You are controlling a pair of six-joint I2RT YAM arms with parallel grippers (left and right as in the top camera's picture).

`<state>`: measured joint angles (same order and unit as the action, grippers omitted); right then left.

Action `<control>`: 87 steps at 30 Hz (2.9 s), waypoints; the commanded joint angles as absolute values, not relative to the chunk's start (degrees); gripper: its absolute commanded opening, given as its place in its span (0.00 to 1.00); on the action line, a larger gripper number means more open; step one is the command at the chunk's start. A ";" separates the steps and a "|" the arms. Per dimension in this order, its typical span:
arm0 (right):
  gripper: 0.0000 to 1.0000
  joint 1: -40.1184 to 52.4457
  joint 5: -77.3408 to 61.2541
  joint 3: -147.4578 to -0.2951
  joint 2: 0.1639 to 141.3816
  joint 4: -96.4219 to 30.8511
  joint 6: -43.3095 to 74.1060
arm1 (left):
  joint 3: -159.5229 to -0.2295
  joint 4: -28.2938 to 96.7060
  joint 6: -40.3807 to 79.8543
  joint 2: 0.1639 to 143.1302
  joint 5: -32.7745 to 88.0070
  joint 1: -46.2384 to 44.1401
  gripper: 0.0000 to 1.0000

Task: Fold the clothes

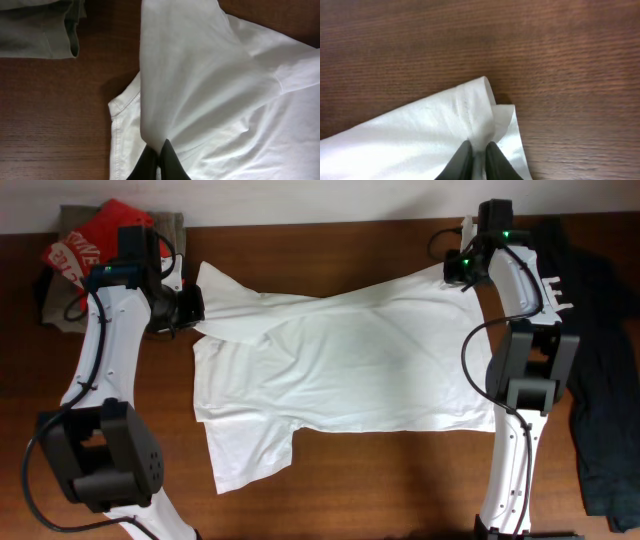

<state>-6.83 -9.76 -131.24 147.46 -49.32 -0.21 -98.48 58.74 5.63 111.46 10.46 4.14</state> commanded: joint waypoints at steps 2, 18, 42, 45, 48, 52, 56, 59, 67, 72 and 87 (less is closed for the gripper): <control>0.07 -7.53 -8.34 -134.13 148.53 -50.19 0.01 | -99.15 58.76 6.15 109.91 10.04 4.14 0.01; 0.04 -9.45 -6.79 -134.17 132.77 -67.51 6.26 | -99.31 62.35 6.15 109.10 11.73 4.03 0.00; 0.83 -9.45 1.39 -127.94 132.90 -79.96 6.42 | -89.89 66.83 6.20 109.03 13.26 3.90 0.09; 0.92 -9.39 -5.93 -127.92 132.90 -76.88 6.07 | -93.17 65.17 6.22 109.03 13.28 1.83 0.69; 1.00 -9.34 -7.57 -127.92 133.08 -75.57 6.50 | -92.88 63.31 6.22 109.06 13.02 -2.46 0.80; 0.99 -8.40 -7.53 -126.45 135.26 -75.57 6.48 | -92.82 56.01 7.75 110.13 8.91 -5.54 0.65; 0.90 -7.55 -7.51 -122.50 136.14 -72.64 6.48 | -92.84 48.82 8.10 116.90 7.68 -5.08 0.33; 0.63 -7.51 -7.51 -118.74 136.14 -69.73 6.48 | -92.84 46.98 8.10 121.91 7.64 -5.08 0.18; 0.33 -7.51 -6.85 -105.73 136.18 -59.29 6.48 | -92.84 34.79 8.08 125.64 -1.21 -3.01 0.17; 0.33 -7.51 -4.36 -104.03 136.22 -57.63 6.48 | -92.84 30.94 8.08 127.35 -1.30 -0.38 0.17; 0.39 -7.51 -4.05 -104.03 136.22 -57.36 6.48 | -96.57 51.77 6.81 121.34 11.20 -3.33 0.12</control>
